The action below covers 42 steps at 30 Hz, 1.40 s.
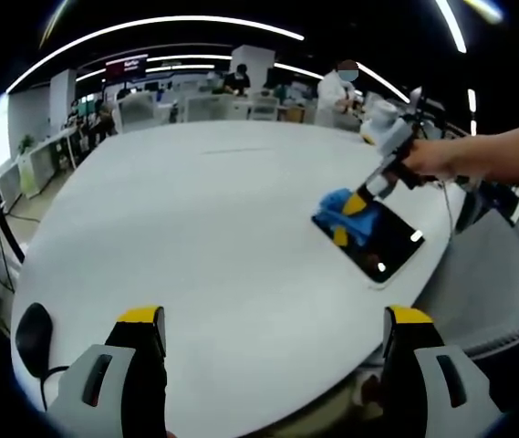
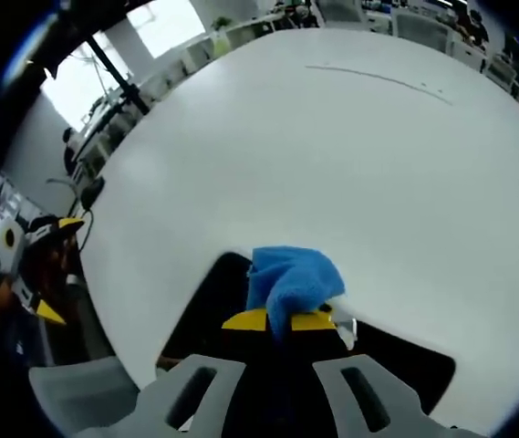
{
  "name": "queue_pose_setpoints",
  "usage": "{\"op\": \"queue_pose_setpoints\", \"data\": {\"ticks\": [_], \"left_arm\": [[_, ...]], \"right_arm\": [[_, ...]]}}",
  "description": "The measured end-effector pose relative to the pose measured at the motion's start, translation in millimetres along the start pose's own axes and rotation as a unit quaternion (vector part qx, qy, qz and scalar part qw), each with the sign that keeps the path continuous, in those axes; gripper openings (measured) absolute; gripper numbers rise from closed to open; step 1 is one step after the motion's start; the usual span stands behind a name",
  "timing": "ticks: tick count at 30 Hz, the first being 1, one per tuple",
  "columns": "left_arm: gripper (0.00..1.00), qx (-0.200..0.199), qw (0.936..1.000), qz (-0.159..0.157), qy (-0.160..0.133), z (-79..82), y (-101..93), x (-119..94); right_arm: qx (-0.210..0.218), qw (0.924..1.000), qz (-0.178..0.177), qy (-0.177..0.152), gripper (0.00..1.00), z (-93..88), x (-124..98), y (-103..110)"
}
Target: Wipe the mirror surface with the cleaning cloth until all visible marks leave the cleaned area.
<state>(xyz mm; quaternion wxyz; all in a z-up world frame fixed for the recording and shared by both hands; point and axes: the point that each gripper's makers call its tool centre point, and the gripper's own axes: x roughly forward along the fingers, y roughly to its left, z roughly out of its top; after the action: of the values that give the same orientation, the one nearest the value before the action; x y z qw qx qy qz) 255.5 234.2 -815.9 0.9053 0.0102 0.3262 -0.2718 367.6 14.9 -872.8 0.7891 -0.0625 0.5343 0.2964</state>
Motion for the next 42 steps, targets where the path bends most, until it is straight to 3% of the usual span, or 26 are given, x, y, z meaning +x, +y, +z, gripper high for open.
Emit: {"op": "queue_pose_setpoints", "data": {"ticks": [17,42], "left_arm": [[0.99,0.002,1.0000,-0.002,0.002,0.9,1.6,1.1],[0.99,0.012,0.9999,-0.006,0.005,7.9,3.7,4.7]], "right_arm": [[-0.037,0.9984,-0.033,-0.027,0.00,-4.0,-2.4,3.2],[-0.048,0.9985,-0.018,-0.018,0.00,-36.6,-14.5,23.9]]}}
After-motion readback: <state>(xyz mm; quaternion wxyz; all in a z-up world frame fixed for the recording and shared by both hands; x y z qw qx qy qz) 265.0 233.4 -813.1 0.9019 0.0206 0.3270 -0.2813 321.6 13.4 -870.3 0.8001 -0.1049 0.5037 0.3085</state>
